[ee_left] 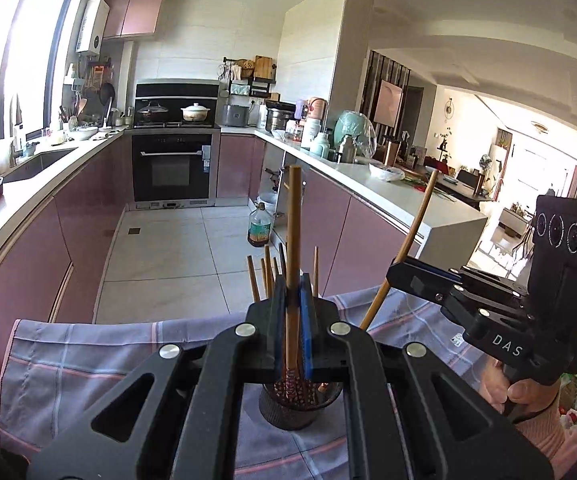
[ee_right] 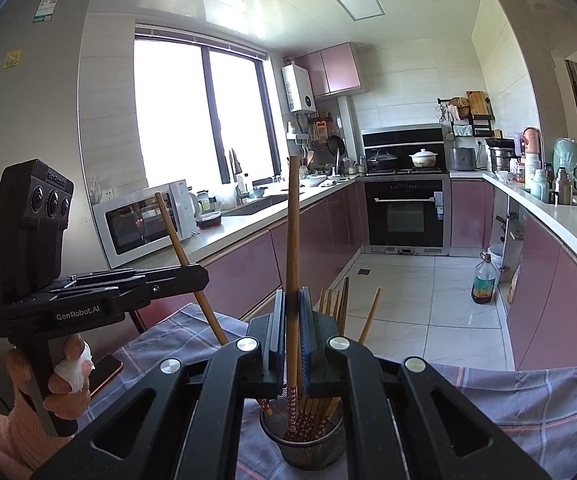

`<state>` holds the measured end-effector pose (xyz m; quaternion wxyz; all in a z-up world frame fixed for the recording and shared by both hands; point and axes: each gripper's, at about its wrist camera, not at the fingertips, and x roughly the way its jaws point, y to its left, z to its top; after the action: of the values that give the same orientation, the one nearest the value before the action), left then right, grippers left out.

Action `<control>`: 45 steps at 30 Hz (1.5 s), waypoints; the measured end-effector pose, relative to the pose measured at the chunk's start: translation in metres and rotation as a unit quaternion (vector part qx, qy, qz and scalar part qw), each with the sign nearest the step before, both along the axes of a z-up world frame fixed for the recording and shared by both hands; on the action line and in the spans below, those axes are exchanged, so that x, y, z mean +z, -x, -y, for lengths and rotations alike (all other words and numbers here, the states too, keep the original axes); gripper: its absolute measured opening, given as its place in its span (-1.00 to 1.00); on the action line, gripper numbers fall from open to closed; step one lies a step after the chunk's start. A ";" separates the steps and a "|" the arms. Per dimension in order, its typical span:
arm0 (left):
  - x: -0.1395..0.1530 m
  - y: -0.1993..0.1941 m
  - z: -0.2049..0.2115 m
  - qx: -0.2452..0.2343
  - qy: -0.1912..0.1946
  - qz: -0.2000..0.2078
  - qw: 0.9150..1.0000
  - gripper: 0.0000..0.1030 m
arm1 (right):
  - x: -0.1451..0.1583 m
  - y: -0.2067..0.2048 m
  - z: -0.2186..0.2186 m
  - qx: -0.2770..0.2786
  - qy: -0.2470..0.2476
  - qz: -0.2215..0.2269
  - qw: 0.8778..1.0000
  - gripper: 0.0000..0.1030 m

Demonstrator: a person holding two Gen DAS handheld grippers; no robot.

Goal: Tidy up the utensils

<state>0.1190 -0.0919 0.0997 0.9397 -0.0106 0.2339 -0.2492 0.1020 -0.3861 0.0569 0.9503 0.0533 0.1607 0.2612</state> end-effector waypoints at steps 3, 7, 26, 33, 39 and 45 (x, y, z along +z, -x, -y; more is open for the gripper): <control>-0.015 -0.012 0.011 -0.001 -0.014 -0.023 1.000 -0.86 | -0.010 -0.010 -0.002 -0.001 0.004 -0.016 1.000 -0.90; -0.035 -0.020 0.021 0.000 -0.026 -0.048 0.999 -0.86 | -0.023 -0.021 -0.005 0.001 0.011 -0.040 0.999 -0.90; -0.074 -0.056 0.021 0.001 -0.052 -0.100 0.994 -0.85 | -0.056 -0.050 -0.019 0.003 0.039 -0.110 0.993 -0.88; -0.082 -0.074 0.024 0.006 -0.051 -0.117 0.992 -0.85 | -0.059 -0.060 -0.017 -0.005 0.037 -0.120 0.992 -0.87; -0.085 -0.088 0.023 0.011 -0.050 -0.124 0.991 -0.85 | -0.059 -0.066 -0.020 -0.005 0.037 -0.122 0.992 -0.87; -0.089 -0.097 0.022 0.014 -0.051 -0.131 0.990 -0.85 | -0.060 -0.071 -0.020 -0.004 0.037 -0.126 0.991 -0.87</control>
<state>0.2161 -0.1140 0.0105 0.9037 0.0013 0.3671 -0.2204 0.1728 -0.3658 -0.0031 0.9249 0.0512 0.2881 0.2428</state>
